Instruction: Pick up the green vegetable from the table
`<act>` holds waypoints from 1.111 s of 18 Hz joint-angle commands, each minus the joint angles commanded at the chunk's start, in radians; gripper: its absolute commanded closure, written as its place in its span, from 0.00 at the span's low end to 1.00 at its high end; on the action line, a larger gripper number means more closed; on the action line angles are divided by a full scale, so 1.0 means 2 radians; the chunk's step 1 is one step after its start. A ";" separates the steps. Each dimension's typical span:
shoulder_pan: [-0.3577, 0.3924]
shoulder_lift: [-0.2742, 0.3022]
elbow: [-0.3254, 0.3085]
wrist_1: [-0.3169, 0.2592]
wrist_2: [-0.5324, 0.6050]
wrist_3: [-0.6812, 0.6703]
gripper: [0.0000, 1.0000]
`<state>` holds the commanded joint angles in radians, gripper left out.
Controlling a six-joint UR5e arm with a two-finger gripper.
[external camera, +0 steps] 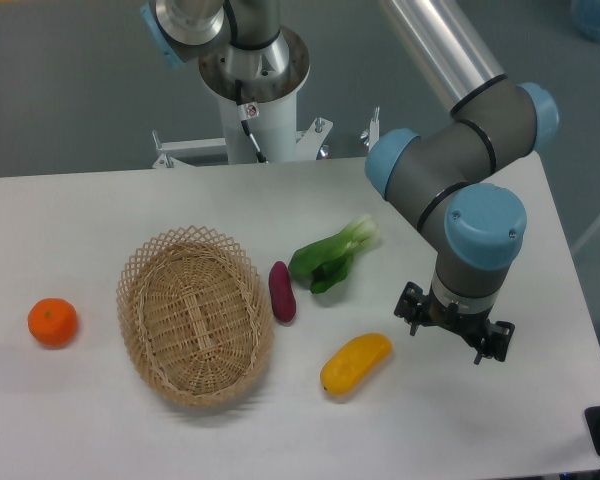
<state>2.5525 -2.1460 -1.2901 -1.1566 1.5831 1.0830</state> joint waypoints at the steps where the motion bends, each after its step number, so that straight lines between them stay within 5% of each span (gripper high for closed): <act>1: 0.000 0.000 0.000 0.000 -0.001 0.000 0.00; 4: -0.001 0.007 -0.011 0.009 -0.003 -0.001 0.00; 8: 0.003 0.037 -0.065 0.044 -0.005 0.005 0.00; 20: 0.000 0.090 -0.167 0.054 -0.005 0.060 0.00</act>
<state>2.5525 -1.9666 -1.6243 -1.0478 1.5723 1.2025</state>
